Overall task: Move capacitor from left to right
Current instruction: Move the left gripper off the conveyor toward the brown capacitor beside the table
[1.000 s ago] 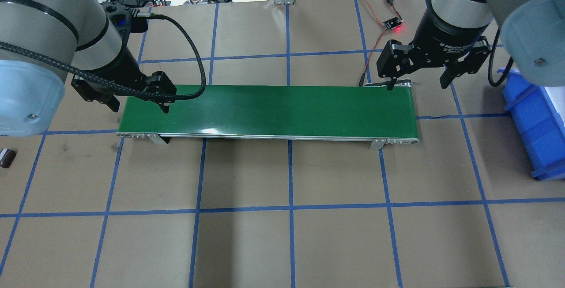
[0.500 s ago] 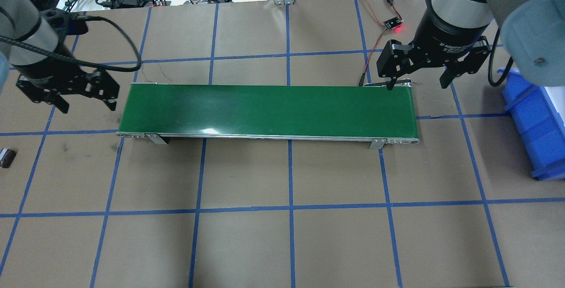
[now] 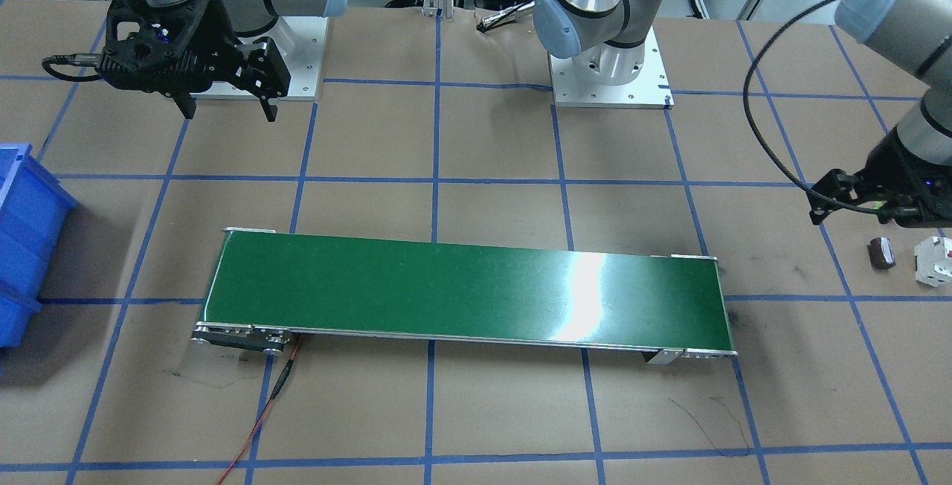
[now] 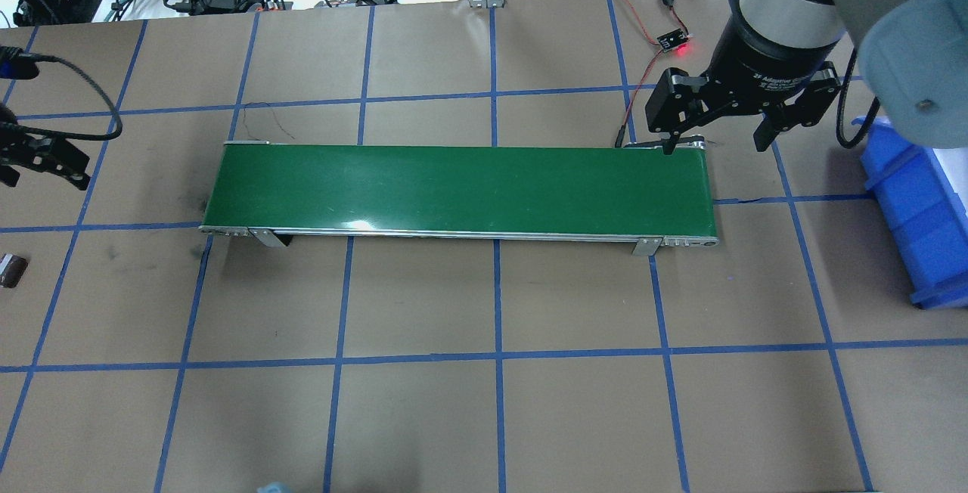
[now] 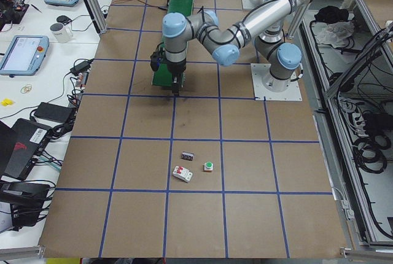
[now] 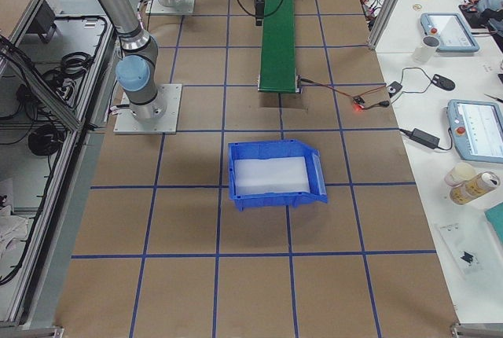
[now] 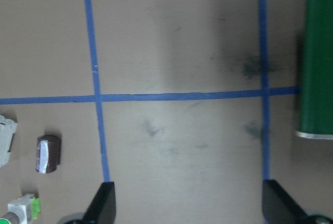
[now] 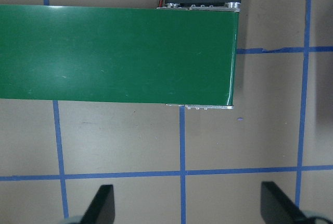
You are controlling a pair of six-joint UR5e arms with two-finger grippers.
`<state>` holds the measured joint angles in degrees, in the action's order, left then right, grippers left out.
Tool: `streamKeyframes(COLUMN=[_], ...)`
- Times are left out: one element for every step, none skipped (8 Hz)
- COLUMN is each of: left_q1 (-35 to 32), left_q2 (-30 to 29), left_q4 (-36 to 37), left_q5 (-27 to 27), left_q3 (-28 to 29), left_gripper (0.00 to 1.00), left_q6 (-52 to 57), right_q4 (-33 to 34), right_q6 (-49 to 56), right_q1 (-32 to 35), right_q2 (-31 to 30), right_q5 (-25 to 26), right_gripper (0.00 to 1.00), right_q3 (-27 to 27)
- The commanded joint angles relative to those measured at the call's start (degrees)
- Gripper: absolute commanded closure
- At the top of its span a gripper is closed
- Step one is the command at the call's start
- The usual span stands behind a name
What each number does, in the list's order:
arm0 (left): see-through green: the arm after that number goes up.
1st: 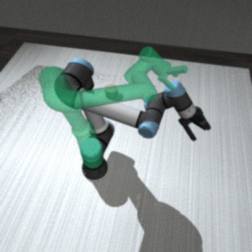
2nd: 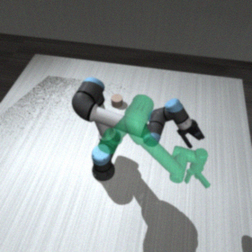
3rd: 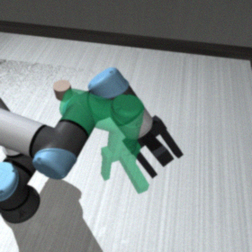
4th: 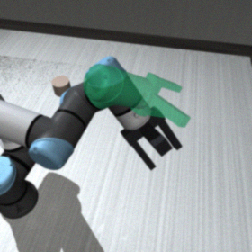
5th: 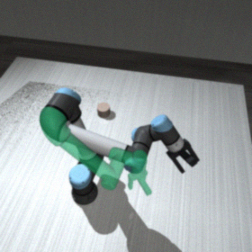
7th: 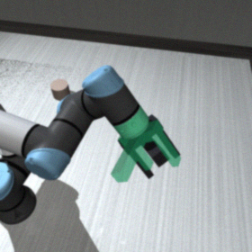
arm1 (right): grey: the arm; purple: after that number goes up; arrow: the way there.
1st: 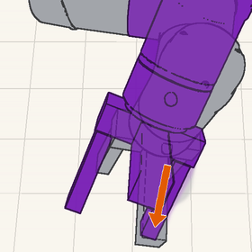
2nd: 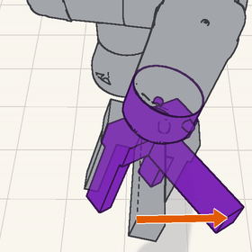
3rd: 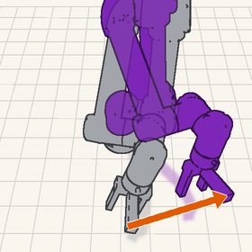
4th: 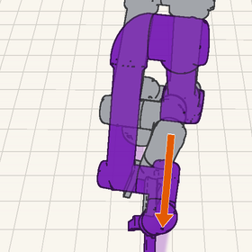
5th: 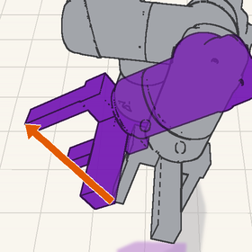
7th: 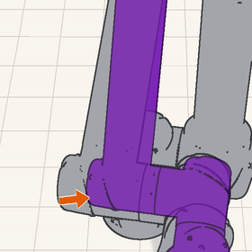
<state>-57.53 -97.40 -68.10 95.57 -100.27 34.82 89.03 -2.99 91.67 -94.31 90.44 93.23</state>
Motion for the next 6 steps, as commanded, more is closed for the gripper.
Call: streamKeyframes(left_q1=[9.0,9.4,10.1,12.2,13.8,14.4], left_q2=[-8.2,-11.1,-13.9,-15.6,-16.2,-16.6], left_q4=[6.8,12.8,15.5,15.5,15.5,15.5], left_q5=[-0.2,-0.4,-0.1,0.0,0.0,0.1], left_q3=[0.2,0.1,0.2,0.2,0.2,0.2], left_gripper=[0.00,0.00,0.00,0.00,0.00,0.00], left_q6=[9.3,13.0,17.2,17.6,18.8,20.4], right_q4=[0.0,0.0,0.0,-0.1,-0.2,-0.2], right_q6=[0.0,0.0,0.0,-0.1,0.0,0.0], right_q1=[-0.1,-0.1,-0.1,-0.1,-0.1,-0.1], right_q2=[0.0,0.0,0.0,0.0,0.0,0.0], right_q5=[0.0,0.0,0.0,0.0,0.0,0.2], right_gripper=[0.00,0.00,0.00,0.00,0.00,0.00], right_q3=[0.0,0.0,0.0,0.0,0.0,0.1])
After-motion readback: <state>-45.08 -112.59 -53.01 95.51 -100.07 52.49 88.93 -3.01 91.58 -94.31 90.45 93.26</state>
